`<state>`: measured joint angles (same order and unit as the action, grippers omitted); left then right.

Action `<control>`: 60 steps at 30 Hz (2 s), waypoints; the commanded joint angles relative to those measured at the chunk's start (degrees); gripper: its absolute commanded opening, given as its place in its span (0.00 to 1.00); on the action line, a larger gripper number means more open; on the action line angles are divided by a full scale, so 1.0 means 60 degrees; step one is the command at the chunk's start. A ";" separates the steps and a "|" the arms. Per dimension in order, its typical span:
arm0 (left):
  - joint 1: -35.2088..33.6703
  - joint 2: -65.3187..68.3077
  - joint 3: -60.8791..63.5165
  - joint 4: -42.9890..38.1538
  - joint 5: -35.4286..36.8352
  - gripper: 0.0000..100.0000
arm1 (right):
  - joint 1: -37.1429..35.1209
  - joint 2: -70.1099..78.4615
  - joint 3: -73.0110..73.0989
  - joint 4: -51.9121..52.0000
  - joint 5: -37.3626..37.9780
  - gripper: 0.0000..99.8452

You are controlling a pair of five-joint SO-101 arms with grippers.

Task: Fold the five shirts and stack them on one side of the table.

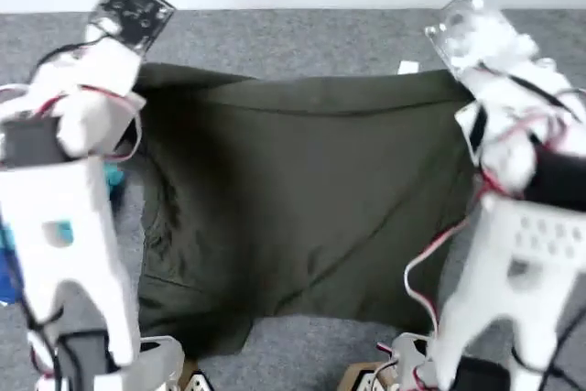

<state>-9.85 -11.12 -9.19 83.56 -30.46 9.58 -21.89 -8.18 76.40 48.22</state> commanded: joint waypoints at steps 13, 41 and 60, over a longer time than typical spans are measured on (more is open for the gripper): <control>-0.0029 0.5070 -0.0432 -0.7326 -0.0073 0.00 | -0.0725 0.3641 0.2711 -0.7934 -0.0073 0.01; 0.0059 1.0418 -1.0952 0.1011 -0.2769 0.00 | -0.1048 0.5868 -0.1934 -0.3055 -0.0044 0.01; -0.0894 0.6183 -0.5648 0.2872 -0.5480 0.00 | -0.1385 0.3700 -0.1934 0.3070 -0.0044 0.01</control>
<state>-14.42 37.23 -55.60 99.03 -59.03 1.05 4.48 -15.38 91.08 48.31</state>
